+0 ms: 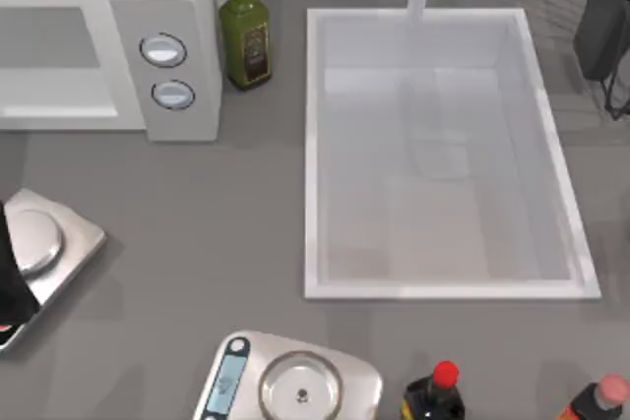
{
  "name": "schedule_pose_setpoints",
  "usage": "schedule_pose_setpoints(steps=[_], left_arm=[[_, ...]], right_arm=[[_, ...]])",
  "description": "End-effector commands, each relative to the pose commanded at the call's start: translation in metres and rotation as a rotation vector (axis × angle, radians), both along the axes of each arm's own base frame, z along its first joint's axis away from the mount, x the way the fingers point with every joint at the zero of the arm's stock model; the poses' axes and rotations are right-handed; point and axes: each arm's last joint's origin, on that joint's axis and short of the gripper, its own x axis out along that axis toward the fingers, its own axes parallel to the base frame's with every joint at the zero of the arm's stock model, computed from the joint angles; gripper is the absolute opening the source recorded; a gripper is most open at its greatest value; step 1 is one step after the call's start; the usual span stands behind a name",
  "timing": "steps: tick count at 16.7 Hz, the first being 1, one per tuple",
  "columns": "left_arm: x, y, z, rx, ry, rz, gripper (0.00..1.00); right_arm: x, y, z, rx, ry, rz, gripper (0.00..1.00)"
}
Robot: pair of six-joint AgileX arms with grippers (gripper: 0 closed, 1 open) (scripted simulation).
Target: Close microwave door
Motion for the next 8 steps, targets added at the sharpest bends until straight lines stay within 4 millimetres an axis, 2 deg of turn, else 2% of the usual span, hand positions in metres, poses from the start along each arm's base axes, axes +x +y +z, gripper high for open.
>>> schedule_pose_setpoints(steps=[1,8], left_arm=[[0.0000,0.0000,0.0000,0.000,0.000,0.000,1.00],[0.0000,0.0000,0.0000,0.000,0.000,0.000,0.47]], right_arm=[[0.0000,0.0000,0.0000,0.000,0.000,0.000,1.00],[0.0000,0.0000,0.0000,0.000,0.000,0.000,1.00]])
